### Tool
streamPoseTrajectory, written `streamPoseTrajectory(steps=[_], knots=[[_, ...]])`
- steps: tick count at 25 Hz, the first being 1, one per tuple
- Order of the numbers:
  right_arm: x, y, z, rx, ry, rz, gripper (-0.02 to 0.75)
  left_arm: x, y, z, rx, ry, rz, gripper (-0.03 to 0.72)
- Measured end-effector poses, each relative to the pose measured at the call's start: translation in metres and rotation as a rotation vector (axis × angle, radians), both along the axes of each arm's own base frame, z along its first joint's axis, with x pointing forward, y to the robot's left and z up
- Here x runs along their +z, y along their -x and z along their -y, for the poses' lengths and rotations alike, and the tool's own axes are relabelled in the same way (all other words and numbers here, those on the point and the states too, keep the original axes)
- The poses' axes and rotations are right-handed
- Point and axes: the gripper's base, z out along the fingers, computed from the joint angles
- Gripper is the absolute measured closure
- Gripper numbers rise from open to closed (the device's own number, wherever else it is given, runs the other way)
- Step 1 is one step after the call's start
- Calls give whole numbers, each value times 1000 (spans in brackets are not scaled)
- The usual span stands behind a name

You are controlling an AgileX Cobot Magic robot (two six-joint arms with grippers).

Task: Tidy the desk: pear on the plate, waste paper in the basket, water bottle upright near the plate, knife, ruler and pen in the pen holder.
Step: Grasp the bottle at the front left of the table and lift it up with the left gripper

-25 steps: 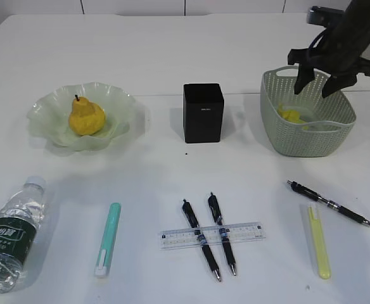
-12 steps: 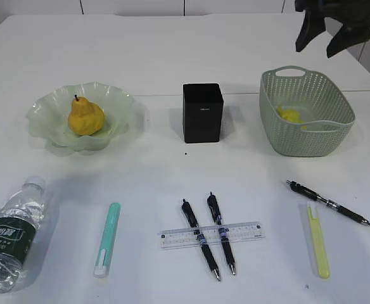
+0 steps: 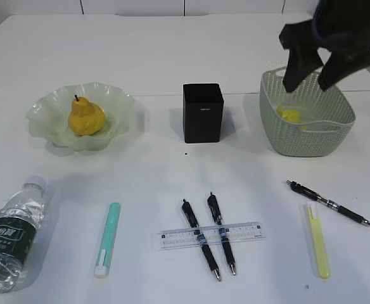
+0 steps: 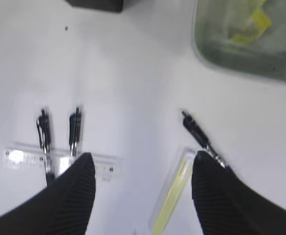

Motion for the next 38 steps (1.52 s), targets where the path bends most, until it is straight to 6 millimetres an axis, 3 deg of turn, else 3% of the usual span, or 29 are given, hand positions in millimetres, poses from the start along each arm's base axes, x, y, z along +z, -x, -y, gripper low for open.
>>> streamPoseTrajectory(steps=[8, 14, 20, 26, 34, 38], knots=[[-39, 83, 11, 51, 53, -188, 276, 0, -1, 1, 3, 15, 7, 167], [-47, 130, 21, 53, 59, -214, 276, -1, -2, 3, 20, 39, 5, 167], [-42, 135, 22, 52, 53, -174, 276, -15, -13, 4, 71, 54, -45, 162], [-42, 134, 21, 51, 51, -158, 276, -29, -29, 5, 94, 60, -37, 85], [-42, 133, 21, 49, 49, -147, 276, -69, -49, 8, 99, 44, -154, 75], [-41, 132, 21, 48, 48, -139, 276, -86, -56, 21, 87, 7, -176, 75]])
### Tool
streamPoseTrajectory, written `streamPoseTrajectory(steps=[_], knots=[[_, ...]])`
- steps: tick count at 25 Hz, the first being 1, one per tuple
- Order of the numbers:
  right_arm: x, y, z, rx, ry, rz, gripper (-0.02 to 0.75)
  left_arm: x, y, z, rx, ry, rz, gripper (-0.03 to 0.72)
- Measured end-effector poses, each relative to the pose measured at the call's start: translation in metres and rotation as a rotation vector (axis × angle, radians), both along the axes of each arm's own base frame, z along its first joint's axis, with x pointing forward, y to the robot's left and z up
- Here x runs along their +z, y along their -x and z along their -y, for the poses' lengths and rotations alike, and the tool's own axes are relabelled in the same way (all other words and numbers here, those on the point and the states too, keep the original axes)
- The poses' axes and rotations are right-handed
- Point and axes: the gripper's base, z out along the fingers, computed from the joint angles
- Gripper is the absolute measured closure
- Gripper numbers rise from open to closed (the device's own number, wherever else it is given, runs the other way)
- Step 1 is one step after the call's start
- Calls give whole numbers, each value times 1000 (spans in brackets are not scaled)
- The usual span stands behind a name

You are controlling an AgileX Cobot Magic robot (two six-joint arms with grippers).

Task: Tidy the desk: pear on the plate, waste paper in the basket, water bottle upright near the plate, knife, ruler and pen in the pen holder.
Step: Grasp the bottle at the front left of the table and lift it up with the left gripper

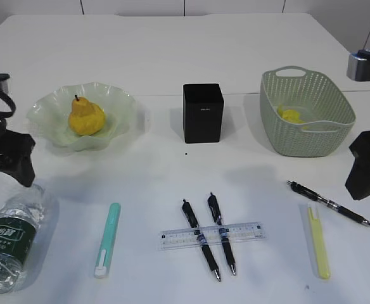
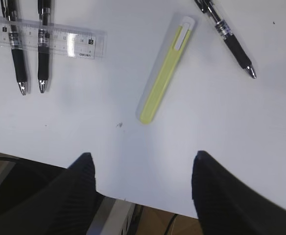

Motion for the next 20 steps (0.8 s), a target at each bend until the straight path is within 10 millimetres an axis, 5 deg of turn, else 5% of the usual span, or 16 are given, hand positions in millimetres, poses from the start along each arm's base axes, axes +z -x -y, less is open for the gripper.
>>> streamPoseTrajectory(steps=[6, 20], knots=[[0, 0, 0, 0, -1, 3, 276, -25, -9, 18, 14, -40, -18, 75], [0, -2, 0, 0, -3, 22, 276, -52, -15, 18, 110, -54, -92, 72]])
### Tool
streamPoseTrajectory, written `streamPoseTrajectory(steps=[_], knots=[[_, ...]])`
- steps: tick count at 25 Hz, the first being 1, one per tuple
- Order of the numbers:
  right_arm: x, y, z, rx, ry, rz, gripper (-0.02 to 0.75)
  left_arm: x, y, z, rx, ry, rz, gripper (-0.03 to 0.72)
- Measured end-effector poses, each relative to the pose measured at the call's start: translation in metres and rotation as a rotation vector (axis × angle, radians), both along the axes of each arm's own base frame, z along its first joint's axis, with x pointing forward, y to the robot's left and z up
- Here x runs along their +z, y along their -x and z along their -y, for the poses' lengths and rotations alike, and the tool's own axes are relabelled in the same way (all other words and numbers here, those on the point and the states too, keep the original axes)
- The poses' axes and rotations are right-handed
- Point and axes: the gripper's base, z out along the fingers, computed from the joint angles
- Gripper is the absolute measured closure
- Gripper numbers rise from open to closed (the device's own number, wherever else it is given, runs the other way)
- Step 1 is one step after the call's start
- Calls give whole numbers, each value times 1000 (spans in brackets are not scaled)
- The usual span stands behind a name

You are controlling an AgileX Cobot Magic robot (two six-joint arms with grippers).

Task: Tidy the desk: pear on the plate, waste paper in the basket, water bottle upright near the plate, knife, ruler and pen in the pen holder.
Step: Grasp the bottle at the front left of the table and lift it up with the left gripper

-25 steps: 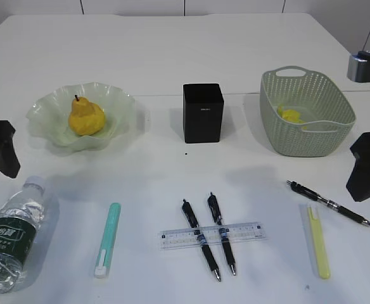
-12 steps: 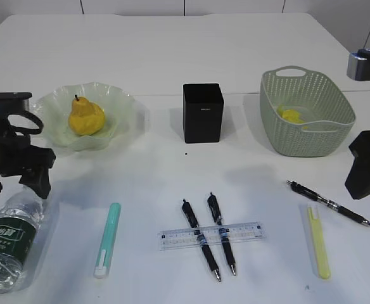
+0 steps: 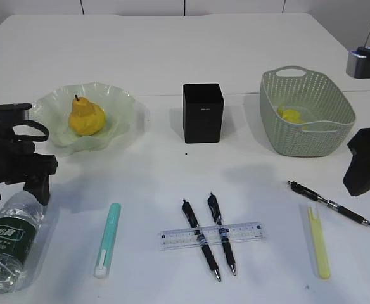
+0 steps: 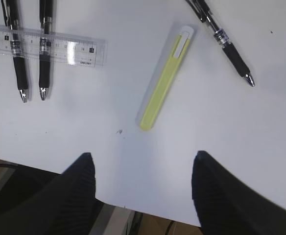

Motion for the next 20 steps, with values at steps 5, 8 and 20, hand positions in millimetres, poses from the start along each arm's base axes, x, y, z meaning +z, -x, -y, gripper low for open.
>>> streamPoseTrajectory(steps=[5, 8, 20], knots=[[0, 0, 0, 0, 0, 2, 276, -3, -2, 0, 12, 4, 9, 72], [0, 0, 0, 0, 0, 3, 276, -2, -3, 1, 18, 9, 26, 69], [0, -1, 0, -1, 2, 16, 277, -23, 10, -10, 41, 5, 20, 75]])
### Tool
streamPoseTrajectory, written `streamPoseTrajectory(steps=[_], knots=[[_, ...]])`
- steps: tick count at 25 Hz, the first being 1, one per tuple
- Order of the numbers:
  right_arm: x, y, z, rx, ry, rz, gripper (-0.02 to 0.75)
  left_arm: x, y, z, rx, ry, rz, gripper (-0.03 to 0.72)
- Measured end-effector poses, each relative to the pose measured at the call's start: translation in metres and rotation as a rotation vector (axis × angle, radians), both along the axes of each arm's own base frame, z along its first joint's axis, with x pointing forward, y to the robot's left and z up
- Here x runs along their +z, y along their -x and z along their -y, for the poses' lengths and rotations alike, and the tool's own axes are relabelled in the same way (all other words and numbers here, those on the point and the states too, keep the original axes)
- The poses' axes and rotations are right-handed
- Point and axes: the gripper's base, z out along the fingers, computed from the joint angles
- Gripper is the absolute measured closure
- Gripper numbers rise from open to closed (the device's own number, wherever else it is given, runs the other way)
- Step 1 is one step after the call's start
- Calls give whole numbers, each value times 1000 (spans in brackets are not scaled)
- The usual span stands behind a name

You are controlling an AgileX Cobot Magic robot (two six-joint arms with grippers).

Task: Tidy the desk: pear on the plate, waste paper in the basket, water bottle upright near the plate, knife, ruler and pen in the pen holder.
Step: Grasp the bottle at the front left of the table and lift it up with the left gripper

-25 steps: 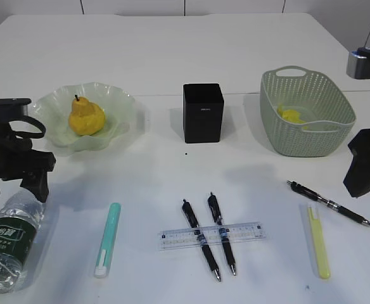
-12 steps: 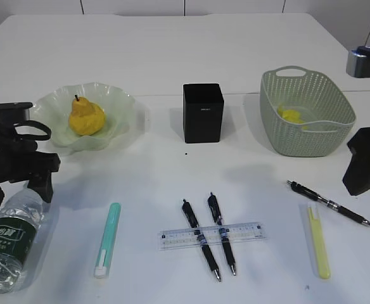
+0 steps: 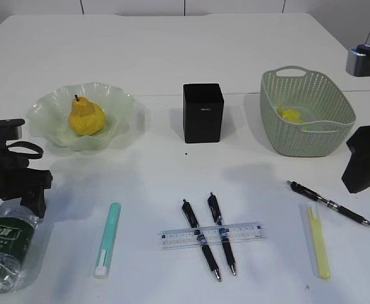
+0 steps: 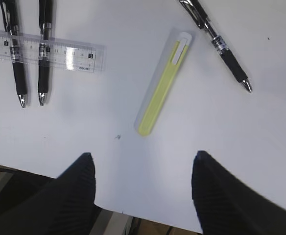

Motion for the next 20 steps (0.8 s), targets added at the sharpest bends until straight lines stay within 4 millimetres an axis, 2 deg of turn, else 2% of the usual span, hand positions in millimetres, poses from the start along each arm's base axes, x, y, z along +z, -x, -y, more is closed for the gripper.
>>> streamPoseTrajectory(steps=[5, 15, 20], knots=[[0, 0, 0, 1, 1, 3, 277, 0, -1, 0, -1, 2, 13, 125], [0, -1, 0, 0, 2, 10, 276, 0, -1, 0, -1, 2, 14, 301], [0, -2, 0, 0, 1, 18, 276, 0, -1, 0, -1, 2, 14, 317]])
